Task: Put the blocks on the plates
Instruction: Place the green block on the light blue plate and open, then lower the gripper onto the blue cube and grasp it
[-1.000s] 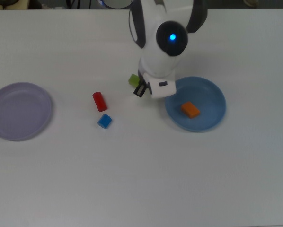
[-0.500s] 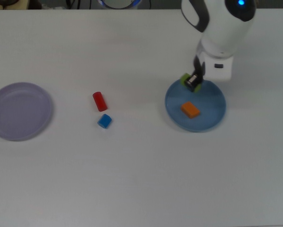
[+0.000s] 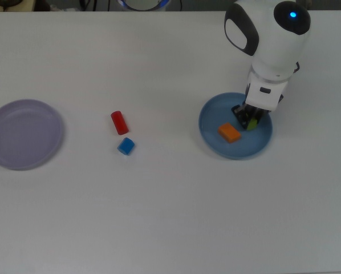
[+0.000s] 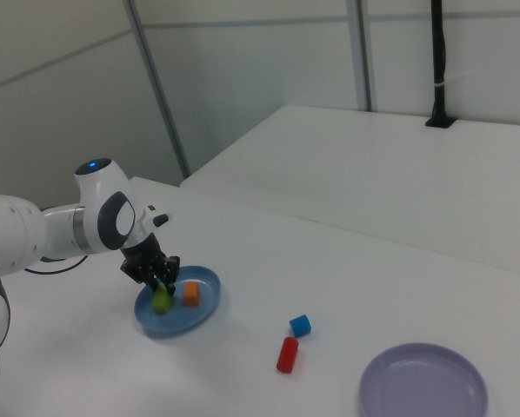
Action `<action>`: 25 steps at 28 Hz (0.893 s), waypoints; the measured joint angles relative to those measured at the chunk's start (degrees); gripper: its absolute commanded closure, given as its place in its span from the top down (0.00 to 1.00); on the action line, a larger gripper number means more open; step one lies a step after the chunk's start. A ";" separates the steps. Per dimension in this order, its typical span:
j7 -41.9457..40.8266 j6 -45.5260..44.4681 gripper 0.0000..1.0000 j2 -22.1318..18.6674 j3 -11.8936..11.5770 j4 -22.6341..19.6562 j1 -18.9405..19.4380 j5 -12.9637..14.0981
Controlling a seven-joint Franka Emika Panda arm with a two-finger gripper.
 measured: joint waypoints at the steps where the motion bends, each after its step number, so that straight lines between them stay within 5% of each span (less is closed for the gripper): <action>1: 0.02 0.00 1.00 0.02 -0.02 0.00 -0.21 0.00; 13: 5.77 0.00 1.00 -1.11 -2.15 0.96 -2.75 -0.03; 25: 8.54 -3.25 1.00 -3.99 -14.80 1.32 -5.09 -0.09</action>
